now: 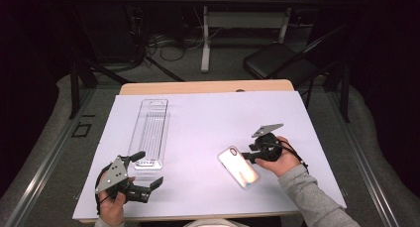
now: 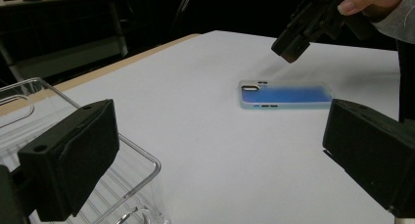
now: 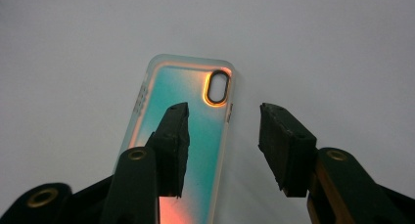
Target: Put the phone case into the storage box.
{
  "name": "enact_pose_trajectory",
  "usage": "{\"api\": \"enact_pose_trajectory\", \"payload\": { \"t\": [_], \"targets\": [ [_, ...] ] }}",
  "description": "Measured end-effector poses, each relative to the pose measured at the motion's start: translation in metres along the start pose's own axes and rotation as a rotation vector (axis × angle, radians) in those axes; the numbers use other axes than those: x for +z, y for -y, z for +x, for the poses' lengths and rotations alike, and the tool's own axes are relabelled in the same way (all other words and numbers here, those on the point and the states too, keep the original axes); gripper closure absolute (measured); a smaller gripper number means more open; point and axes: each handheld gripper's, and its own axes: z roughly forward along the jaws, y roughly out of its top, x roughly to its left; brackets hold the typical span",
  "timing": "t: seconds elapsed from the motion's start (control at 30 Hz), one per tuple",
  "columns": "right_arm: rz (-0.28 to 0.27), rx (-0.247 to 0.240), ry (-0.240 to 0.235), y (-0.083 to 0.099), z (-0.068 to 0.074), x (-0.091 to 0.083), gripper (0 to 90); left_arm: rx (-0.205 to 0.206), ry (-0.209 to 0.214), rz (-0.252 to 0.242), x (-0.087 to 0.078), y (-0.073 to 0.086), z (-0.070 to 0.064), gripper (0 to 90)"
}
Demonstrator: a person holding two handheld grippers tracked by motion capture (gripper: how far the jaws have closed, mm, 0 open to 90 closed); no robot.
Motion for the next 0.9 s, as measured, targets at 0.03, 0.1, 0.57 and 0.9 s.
{"api": "enact_pose_trajectory", "payload": {
  "t": [0.03, 0.1, 0.57, 0.9],
  "targets": [
    [0.007, -0.002, -0.002, 0.000, 0.000, 0.000, 54.2, 0.000, 0.003, -0.002, 0.000, 0.000, 0.000, 0.3],
    [0.023, 0.017, -0.001, 0.000, 0.000, 0.001, 55.5, 0.000, 0.004, 0.000, 0.000, 0.000, 0.000, 0.3],
    [0.103, 0.048, -0.004, 0.001, 0.004, 0.008, 64.2, -0.006, 0.005, 0.001, 0.001, 0.001, 0.000, 0.3],
    [0.153, 0.084, 0.000, 0.000, 0.004, 0.012, 69.6, -0.009, 0.003, 0.006, 0.001, 0.001, 0.001, 0.3]
  ]
}}
